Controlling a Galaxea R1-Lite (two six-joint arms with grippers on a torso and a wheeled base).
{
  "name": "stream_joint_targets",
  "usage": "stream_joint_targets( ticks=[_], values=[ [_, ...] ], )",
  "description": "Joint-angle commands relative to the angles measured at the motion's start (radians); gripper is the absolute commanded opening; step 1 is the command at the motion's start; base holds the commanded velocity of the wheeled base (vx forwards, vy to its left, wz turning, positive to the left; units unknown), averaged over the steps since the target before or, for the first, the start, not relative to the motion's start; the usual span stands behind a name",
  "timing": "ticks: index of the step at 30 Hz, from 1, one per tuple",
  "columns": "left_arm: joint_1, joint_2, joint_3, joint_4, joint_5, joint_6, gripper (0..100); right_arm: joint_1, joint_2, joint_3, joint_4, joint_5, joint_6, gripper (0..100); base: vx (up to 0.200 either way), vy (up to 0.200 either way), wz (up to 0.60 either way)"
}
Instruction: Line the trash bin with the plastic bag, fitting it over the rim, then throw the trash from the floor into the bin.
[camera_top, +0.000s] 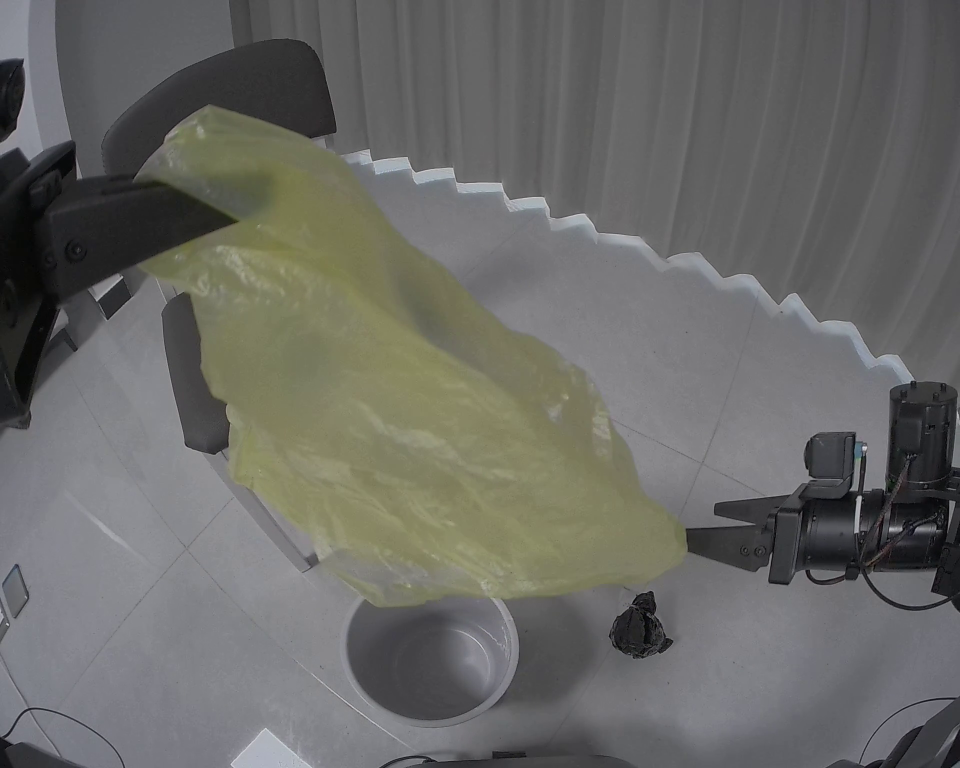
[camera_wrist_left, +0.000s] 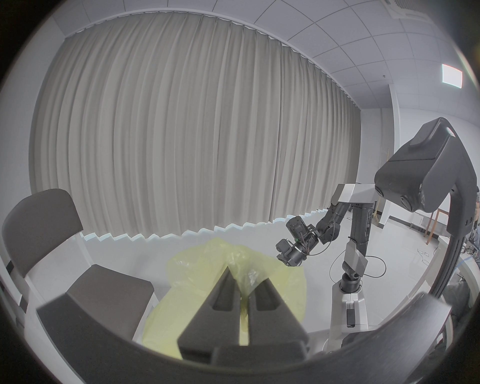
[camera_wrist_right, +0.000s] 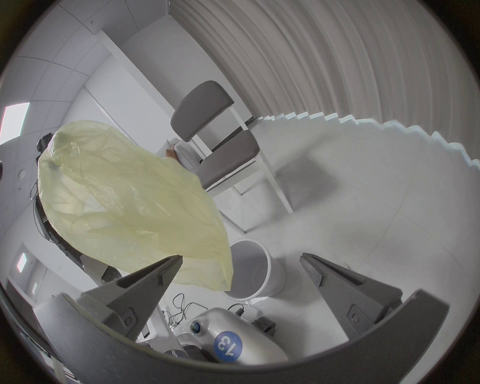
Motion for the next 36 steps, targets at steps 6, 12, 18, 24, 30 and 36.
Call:
stream_joint_targets(
  ticks=[6,12,18,24,30,36],
  values=[
    [0.002,-0.001,-0.001,-0.008,-0.011,-0.002,0,0.094,0.003,0.032,0.000,-0.004,0.016,100,0.000,0.000,0.00],
    [0.002,0.000,-0.003,-0.032,-0.011,-0.006,0,0.136,0.009,0.046,0.000,-0.009,0.016,100,0.000,0.000,0.00],
    [0.002,0.002,-0.006,-0.045,-0.012,-0.008,0,0.159,0.033,0.038,-0.005,-0.009,0.017,100,0.000,0.000,0.00],
    [0.014,0.002,-0.013,-0.048,-0.012,-0.011,0,0.220,-0.023,0.056,0.000,-0.009,0.019,100,0.000,0.000,0.00],
    [0.018,0.008,-0.016,-0.074,-0.012,-0.014,0,0.259,-0.023,0.109,-0.006,-0.012,0.016,100,0.000,0.000,0.00],
    [0.016,0.010,-0.024,-0.078,-0.014,-0.017,0,0.260,0.004,0.115,-0.011,-0.009,0.014,100,0.000,0.000,0.00]
  ],
)
